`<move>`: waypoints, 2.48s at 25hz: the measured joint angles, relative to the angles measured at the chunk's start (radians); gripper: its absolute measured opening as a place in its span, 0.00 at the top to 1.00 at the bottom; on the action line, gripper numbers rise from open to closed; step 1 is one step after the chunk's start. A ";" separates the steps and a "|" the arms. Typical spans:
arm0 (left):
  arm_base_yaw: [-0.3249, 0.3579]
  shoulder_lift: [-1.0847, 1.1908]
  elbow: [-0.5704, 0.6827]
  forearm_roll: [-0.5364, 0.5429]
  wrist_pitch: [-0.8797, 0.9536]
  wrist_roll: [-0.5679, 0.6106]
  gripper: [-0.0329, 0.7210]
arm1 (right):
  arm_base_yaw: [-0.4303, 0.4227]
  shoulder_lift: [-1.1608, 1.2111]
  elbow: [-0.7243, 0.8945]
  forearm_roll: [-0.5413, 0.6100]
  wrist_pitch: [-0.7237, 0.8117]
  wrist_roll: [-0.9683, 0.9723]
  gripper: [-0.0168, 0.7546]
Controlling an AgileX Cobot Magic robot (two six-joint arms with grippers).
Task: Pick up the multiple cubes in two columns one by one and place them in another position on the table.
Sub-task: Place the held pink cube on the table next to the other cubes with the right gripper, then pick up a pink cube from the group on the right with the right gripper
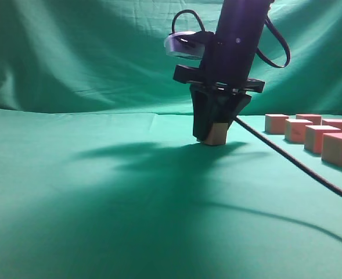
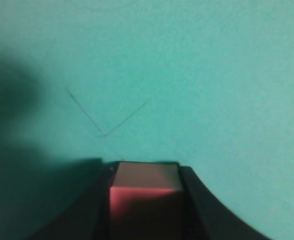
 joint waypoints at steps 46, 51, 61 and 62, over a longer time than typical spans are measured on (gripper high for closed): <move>0.000 0.000 0.000 0.000 0.000 0.000 0.96 | -0.331 -0.800 0.634 -0.202 0.199 0.464 0.36; 0.000 0.000 0.000 0.000 0.000 0.000 0.96 | -0.331 -0.828 0.860 -0.104 -0.014 0.464 0.36; 0.000 0.000 0.000 0.000 0.000 0.000 0.96 | -0.331 -0.781 0.973 -0.082 -0.272 0.462 0.36; 0.000 0.000 0.000 0.000 0.000 0.000 0.96 | -0.331 -0.761 0.973 -0.082 -0.280 0.460 0.36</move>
